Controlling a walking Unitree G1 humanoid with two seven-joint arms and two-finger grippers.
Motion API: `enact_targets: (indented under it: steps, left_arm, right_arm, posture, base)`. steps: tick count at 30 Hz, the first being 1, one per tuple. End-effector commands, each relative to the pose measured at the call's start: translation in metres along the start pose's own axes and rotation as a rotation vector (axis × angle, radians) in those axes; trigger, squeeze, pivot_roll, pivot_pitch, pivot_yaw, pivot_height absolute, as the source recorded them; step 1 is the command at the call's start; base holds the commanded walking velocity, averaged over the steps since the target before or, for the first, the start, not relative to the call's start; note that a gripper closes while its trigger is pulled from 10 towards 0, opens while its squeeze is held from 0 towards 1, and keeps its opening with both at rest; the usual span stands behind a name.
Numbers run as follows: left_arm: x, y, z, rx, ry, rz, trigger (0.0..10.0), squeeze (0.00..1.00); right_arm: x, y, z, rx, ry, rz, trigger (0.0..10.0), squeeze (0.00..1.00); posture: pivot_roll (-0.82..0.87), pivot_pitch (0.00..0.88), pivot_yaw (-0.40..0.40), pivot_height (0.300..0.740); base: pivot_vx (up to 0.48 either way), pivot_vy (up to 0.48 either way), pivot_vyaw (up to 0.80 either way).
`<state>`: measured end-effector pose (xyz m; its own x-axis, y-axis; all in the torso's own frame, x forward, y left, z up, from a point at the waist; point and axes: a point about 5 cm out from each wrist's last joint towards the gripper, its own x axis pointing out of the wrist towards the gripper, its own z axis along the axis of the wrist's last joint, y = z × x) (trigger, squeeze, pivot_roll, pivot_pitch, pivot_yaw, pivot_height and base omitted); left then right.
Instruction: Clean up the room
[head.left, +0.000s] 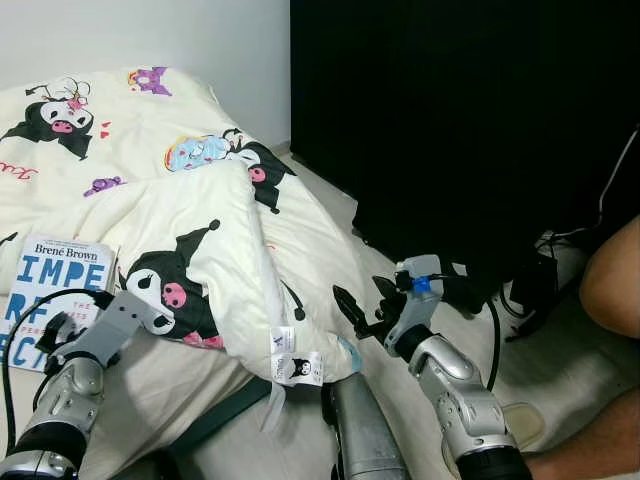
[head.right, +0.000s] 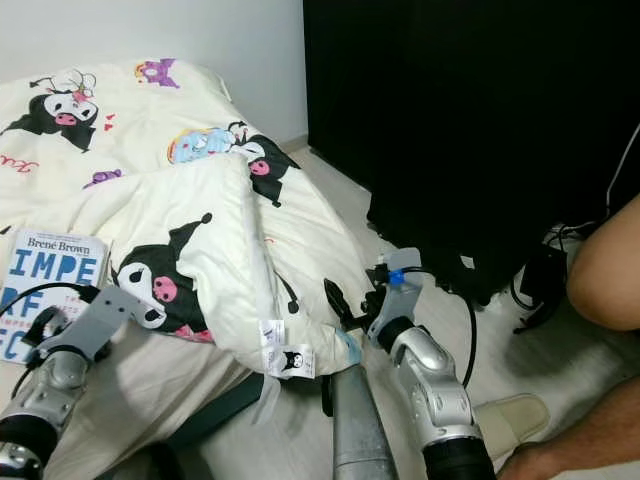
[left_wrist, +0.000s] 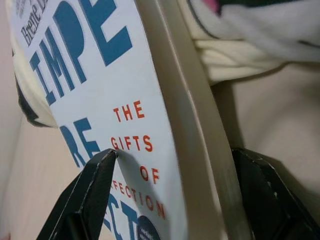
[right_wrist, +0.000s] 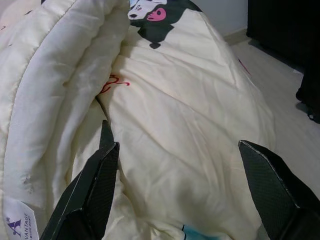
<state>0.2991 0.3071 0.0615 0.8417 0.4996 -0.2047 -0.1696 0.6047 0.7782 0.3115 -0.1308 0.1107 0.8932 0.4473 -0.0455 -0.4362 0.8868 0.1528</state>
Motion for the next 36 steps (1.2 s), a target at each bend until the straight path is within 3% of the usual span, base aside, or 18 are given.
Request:
enact_targets:
  steps: [1,3,8,9,16,22,27,30,33,36]
  left_arm:
    - [-0.006,-0.013,-0.012,-0.051,0.064,-0.003,10.0,0.00]
    - [-0.011,-0.024,-0.011,-0.080,0.072,-0.001,10.0,0.00]
    - [-0.015,-0.032,-0.013,-0.130,0.084,0.014,10.0,0.00]
    - [-0.016,-0.033,-0.013,-0.168,0.092,0.037,0.0,0.00]
    - [-0.013,-0.027,-0.006,-0.230,0.073,0.125,0.0,0.00]
    - [-0.003,-0.010,0.010,-0.205,0.008,0.204,0.0,0.00]
    - [0.009,0.017,0.035,-0.199,-0.088,0.295,0.0,0.00]
    - [0.011,0.021,0.042,-0.187,-0.121,0.313,0.0,0.00]
    - [0.014,0.037,0.061,-0.242,-0.192,0.364,0.0,0.00]
    - [0.016,0.060,0.100,-0.476,-0.358,0.359,0.0,0.00]
  right_arm:
    - [0.000,0.000,-0.002,0.005,0.007,0.002,10.0,0.00]
    - [0.000,0.000,-0.002,0.005,0.007,0.002,10.0,0.00]
    - [0.000,0.000,-0.002,0.003,0.008,0.002,10.0,0.00]
    - [0.000,-0.001,-0.001,0.003,0.007,0.003,10.0,0.00]
    - [0.000,-0.001,0.001,-0.003,0.006,0.009,10.0,0.00]
    - [0.001,-0.003,0.004,-0.011,0.001,0.010,10.0,0.00]
    - [0.001,-0.004,0.006,-0.015,-0.009,0.010,10.0,0.00]
    - [0.001,-0.004,0.007,-0.016,-0.010,0.011,10.0,0.00]
    - [0.002,-0.003,0.008,-0.017,-0.017,0.015,10.0,0.00]
    - [0.004,-0.003,0.016,-0.011,-0.049,0.021,10.0,0.00]
  posture:
    - [-0.29,0.193,-0.044,0.505]
    - [-0.29,0.193,-0.044,0.505]
    - [-0.30,0.195,-0.054,0.505]
    - [-0.30,0.195,-0.060,0.505]
    - [-0.31,0.190,-0.066,0.505]
    - [-0.33,0.183,-0.066,0.505]
    - [-0.33,0.177,-0.066,0.505]
    - [-0.33,0.173,-0.065,0.505]
    - [-0.33,0.168,-0.063,0.505]
    - [-0.32,0.165,-0.065,0.505]
  base:
    - [0.000,0.000,0.00]
    - [0.000,0.000,0.00]
    - [0.000,0.000,0.00]
    - [0.000,0.000,0.00]
    - [0.000,0.000,0.00]
    - [0.000,0.000,0.00]
    - [0.000,0.000,0.00]
    - [0.000,0.000,0.00]
    - [0.000,0.000,0.00]
    - [0.000,0.000,0.00]
